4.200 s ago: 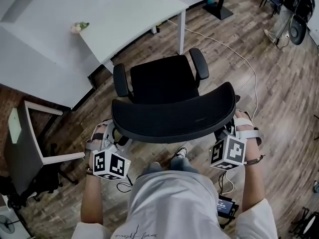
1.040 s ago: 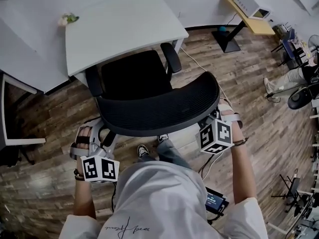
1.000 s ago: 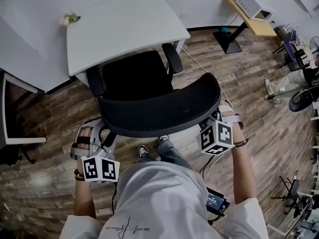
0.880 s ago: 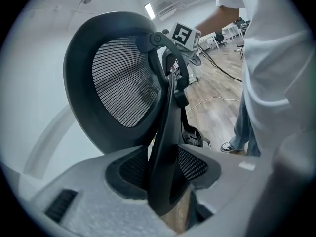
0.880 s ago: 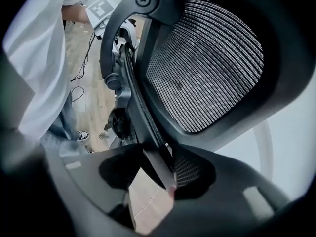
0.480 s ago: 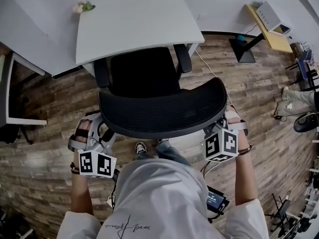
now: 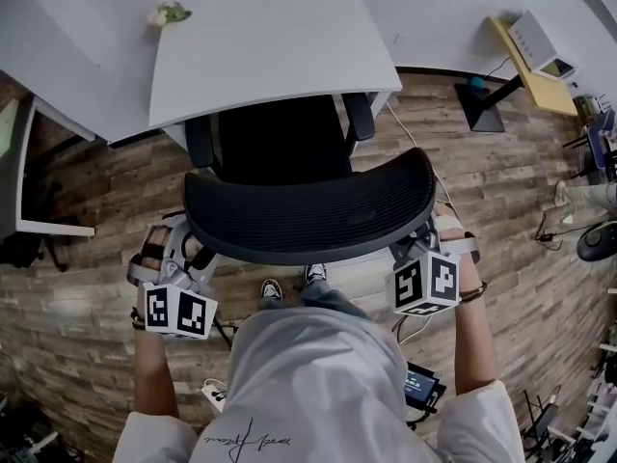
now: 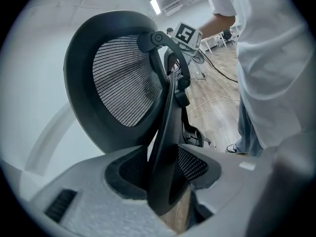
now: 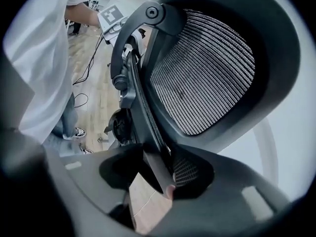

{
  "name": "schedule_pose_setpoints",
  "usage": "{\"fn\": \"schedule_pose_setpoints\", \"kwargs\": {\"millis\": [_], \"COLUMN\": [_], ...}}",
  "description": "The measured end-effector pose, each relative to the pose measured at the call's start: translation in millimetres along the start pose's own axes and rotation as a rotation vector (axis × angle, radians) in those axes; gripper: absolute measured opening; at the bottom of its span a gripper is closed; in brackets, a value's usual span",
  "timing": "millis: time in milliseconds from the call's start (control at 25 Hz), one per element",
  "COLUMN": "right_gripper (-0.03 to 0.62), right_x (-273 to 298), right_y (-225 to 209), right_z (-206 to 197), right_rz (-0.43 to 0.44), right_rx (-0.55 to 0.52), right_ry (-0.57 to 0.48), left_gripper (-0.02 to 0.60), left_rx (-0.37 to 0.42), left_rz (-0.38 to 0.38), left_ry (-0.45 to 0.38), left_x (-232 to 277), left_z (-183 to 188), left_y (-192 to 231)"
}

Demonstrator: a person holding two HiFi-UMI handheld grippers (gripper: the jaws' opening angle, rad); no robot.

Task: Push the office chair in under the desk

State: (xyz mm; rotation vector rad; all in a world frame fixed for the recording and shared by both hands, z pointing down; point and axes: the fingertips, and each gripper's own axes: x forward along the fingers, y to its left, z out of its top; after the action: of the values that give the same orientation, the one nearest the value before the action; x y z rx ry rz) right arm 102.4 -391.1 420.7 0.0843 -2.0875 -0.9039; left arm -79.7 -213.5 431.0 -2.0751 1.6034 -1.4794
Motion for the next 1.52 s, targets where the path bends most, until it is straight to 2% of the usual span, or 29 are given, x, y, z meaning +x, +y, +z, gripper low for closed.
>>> {"fn": "schedule_pose_setpoints", "kwargs": {"millis": [520,1080,1520], "right_gripper": [0.192,0.189,0.184], "right_x": [29,60,78], "right_y": [-33,-60,-77], "right_z": [-2,10,15], "right_rz": [0.001,0.017,0.018], "right_rx": [-0.005,-0.010,-0.050], "right_ry": [-0.037,-0.072,-0.065], "left_gripper": [0.199,0.199,0.201], "left_rx": [-0.014,-0.059,-0.079], "left_rz": [0.016,-0.025,-0.022], "left_ry": [0.009,0.042,0.057], "left_x": [28,54,68], "left_z": [-3,-20,-27], "left_y": [30,66,86]}}
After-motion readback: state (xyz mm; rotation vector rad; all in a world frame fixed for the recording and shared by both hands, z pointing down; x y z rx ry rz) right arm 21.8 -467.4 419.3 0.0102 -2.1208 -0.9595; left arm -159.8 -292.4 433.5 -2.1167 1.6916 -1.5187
